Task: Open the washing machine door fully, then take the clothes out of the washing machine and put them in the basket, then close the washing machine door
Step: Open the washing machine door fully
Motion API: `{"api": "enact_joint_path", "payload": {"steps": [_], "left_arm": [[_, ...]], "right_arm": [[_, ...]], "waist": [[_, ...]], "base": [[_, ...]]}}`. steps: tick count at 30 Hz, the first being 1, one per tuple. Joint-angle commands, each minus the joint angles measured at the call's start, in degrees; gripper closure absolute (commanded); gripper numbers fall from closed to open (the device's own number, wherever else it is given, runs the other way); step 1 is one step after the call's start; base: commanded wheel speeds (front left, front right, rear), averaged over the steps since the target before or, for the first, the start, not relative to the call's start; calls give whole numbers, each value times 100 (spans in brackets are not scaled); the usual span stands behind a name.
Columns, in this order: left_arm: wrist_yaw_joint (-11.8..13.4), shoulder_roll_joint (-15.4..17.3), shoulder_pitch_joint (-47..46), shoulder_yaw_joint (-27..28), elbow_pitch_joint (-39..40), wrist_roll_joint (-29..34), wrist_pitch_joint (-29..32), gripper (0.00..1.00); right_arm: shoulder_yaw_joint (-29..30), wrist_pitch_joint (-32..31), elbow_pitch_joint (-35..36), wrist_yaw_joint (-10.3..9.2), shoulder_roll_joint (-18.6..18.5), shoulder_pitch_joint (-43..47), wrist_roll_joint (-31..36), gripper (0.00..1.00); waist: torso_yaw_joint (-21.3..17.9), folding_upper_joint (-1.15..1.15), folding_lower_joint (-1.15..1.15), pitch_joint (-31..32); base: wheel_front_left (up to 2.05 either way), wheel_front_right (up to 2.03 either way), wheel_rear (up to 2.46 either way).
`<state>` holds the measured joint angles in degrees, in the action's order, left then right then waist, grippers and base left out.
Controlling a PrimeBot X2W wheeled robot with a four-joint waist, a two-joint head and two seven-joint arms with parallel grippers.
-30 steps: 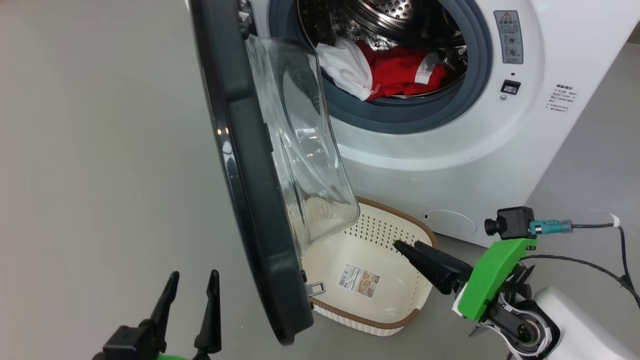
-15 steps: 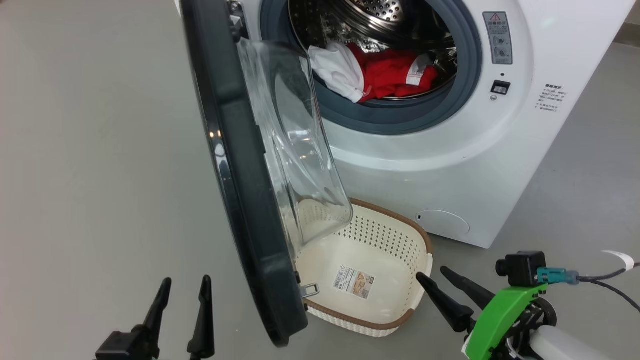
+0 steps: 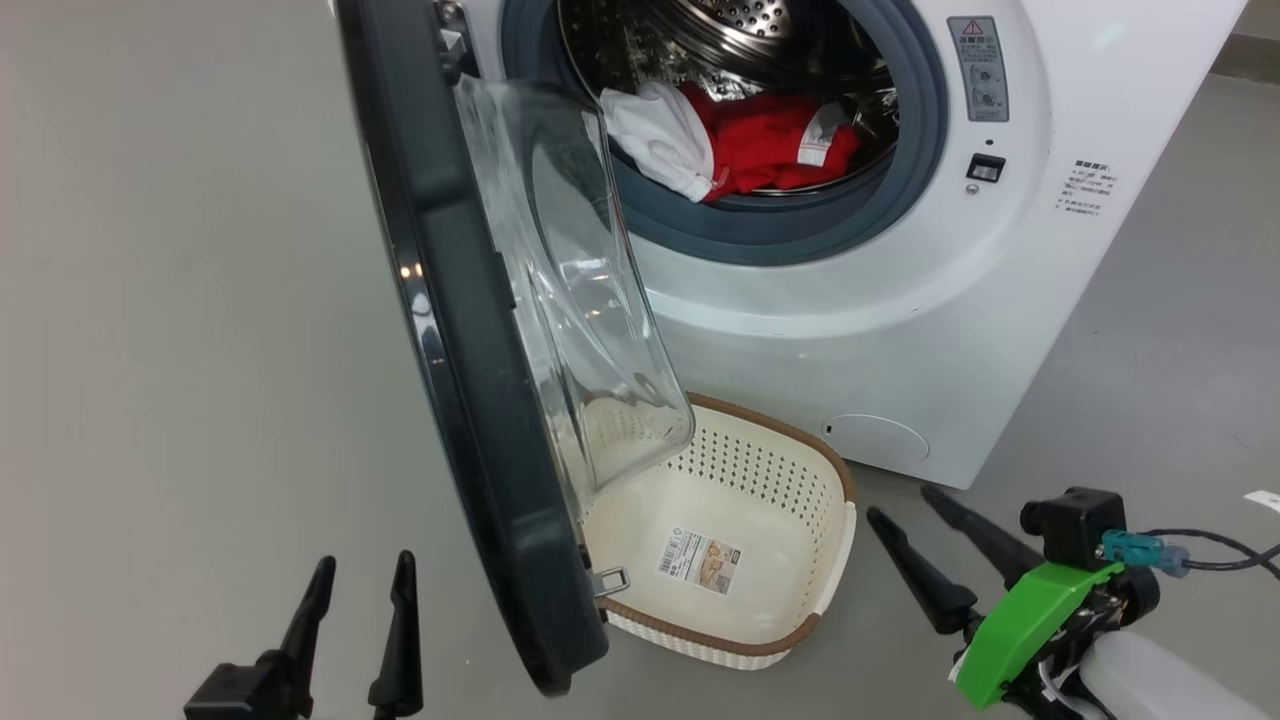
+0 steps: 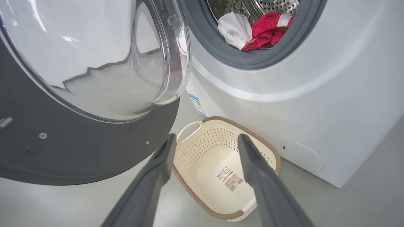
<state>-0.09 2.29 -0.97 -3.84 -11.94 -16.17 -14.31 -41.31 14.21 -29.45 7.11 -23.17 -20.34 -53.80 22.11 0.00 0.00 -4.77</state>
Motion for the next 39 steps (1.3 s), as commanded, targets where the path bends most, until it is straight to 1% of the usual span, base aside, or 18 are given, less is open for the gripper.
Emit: {"api": "enact_joint_path", "payload": {"steps": [1,6,12,20,28,39], "left_arm": [[4,59,-40,206,115,-34,-69,0],[6,59,-55,210,101,-38,-69,0],[4,59,-56,218,94,-45,-69,0],[-1,59,-66,227,97,-41,-69,0],[6,59,-59,238,97,-42,-69,0],[-8,59,-29,241,70,0,-69,0]], "right_arm": [[56,76,145,37,-15,37,176,0],[724,77,421,37,169,403,969,0],[1364,78,736,37,450,799,1939,0],[2173,78,1067,37,874,1238,2725,0],[2624,78,1143,37,1010,1427,3029,0],[2891,78,1199,37,1133,1582,3239,0]], "waist": [[1,0,0,-2],[8,0,0,-5],[16,0,0,1],[34,0,0,-11],[25,0,0,-7],[15,0,0,66]], "base": [[0,0,0],[0,0,0],[0,0,0],[0,0,0],[0,0,0],[0,0,0]]}}
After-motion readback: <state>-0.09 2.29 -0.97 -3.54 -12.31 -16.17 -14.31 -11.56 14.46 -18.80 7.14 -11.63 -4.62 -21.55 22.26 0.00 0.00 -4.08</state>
